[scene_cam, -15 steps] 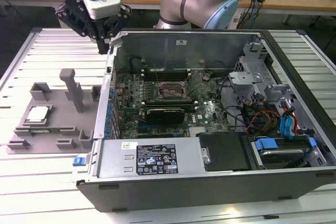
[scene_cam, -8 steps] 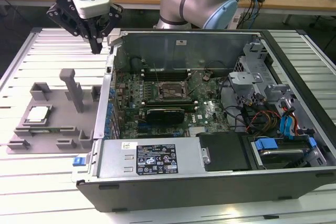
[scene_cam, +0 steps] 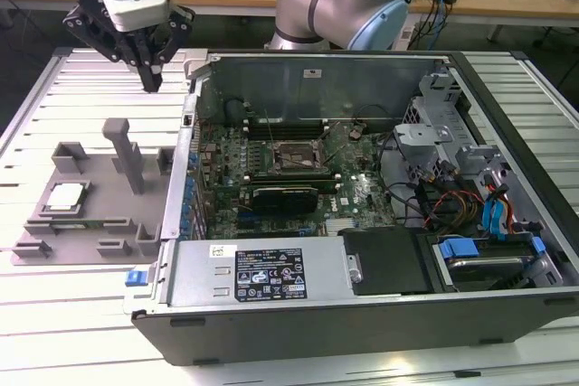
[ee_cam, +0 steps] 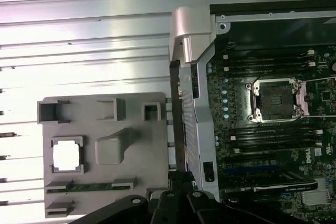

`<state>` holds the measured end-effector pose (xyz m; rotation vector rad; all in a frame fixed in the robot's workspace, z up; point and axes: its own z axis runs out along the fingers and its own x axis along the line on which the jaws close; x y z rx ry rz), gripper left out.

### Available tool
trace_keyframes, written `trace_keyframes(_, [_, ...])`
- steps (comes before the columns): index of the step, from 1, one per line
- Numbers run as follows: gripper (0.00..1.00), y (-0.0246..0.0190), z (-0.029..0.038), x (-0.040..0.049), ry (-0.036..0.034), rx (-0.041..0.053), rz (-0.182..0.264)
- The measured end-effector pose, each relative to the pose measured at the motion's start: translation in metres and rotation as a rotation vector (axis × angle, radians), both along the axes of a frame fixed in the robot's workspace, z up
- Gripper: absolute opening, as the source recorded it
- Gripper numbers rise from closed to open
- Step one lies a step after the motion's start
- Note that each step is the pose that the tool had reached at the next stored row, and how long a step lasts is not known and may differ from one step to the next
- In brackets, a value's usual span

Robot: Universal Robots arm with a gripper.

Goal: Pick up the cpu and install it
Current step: 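Reach for the cpu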

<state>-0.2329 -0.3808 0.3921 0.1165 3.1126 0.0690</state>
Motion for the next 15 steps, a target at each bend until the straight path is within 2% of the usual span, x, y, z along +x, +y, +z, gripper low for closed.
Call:
trace_keyframes(2, [0.11,0.0016,-0.0003,-0.0067,0.0001,0.0000,0.000])
trace_keyframes(15, [0.11,0.0090,-0.0025,-0.0345,0.0000,0.0000,0.000])
